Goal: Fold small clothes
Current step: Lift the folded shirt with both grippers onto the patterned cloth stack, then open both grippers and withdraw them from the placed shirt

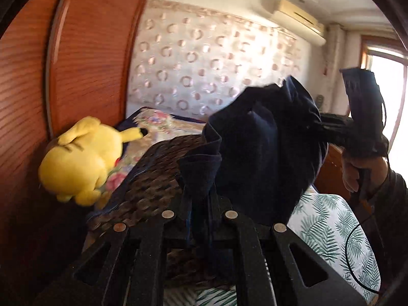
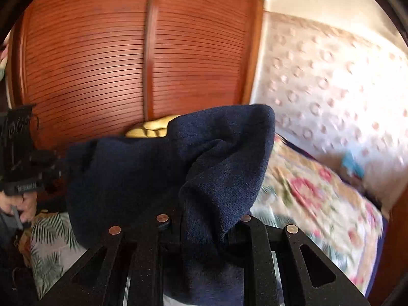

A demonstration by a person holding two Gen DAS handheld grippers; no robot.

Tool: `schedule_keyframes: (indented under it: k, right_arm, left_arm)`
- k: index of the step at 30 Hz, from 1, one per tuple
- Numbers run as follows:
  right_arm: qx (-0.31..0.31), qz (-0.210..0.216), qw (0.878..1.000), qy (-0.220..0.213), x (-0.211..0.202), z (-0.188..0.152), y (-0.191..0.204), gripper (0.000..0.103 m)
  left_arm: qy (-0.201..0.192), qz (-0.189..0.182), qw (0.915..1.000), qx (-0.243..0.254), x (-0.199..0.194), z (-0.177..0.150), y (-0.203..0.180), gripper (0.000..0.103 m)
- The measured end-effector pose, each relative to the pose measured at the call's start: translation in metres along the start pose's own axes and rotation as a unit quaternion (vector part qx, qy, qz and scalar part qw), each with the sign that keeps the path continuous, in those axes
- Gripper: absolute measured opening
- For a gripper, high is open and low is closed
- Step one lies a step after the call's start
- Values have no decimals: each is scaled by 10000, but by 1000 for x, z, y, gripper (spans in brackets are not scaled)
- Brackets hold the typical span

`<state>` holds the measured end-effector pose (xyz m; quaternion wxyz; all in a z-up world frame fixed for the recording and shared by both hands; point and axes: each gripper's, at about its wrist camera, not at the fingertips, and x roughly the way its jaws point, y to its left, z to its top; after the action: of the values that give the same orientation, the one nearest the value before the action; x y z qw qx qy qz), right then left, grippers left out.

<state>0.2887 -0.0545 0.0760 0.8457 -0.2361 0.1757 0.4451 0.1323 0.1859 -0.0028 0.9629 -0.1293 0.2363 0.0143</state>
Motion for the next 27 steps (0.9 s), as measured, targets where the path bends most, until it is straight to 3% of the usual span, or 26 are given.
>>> schedule_keyframes:
  k: [4, 8, 9, 11, 13, 16, 18, 20, 22, 24, 25, 26, 27]
  right_arm:
    - [-397, 160, 9988, 217, 67, 27, 11, 20]
    - [-473, 315, 9978, 348, 109, 37, 7, 23]
    - [-452, 285, 9976, 432, 117, 40, -2, 25]
    - [-281, 132, 9979, 575, 123, 42, -16, 43]
    - [21, -238, 9983, 525, 125, 47, -32, 48]
    - [439, -355, 9979, 328, 116, 45, -48, 54]
    - [481, -216, 9981, 307, 110, 36, -44, 54]
    - [525, -198, 9979, 319, 104, 26, -43, 54]
    - [674, -220, 9970, 317, 93, 14, -43, 54]
    - [864, -207, 9958, 235, 79, 7, -34, 54]
    - [975, -215, 9948, 186, 70, -2, -32, 54]
    - [1062, -240, 9939, 169, 62, -14, -24, 54]
    - [1133, -265, 9931, 151, 50, -24, -17, 54]
  left_arm:
    - [120, 325, 9993, -163, 5, -18, 23, 10]
    - [234, 433, 9983, -323, 7, -32, 32, 10]
    - [291, 430, 9980, -349, 9, -35, 35, 10]
    - [386, 434, 9976, -373, 11, -38, 40, 10]
    - [433, 479, 9974, -330, 12, -40, 39, 10]
    - [416, 646, 9967, -250, 7, -41, 38, 10]
    - [410, 665, 9968, -181, 3, -38, 37, 17]
    - [370, 715, 9967, -82, -1, -36, 33, 35]
    - [242, 756, 9968, 77, -9, -36, 27, 44]
    - [218, 737, 9968, 209, -15, -35, 20, 58]
    - [229, 731, 9967, 285, -16, -34, 16, 76]
    - [183, 692, 9968, 362, -20, -35, 10, 84]
    - [148, 641, 9969, 425, -23, -34, 5, 85]
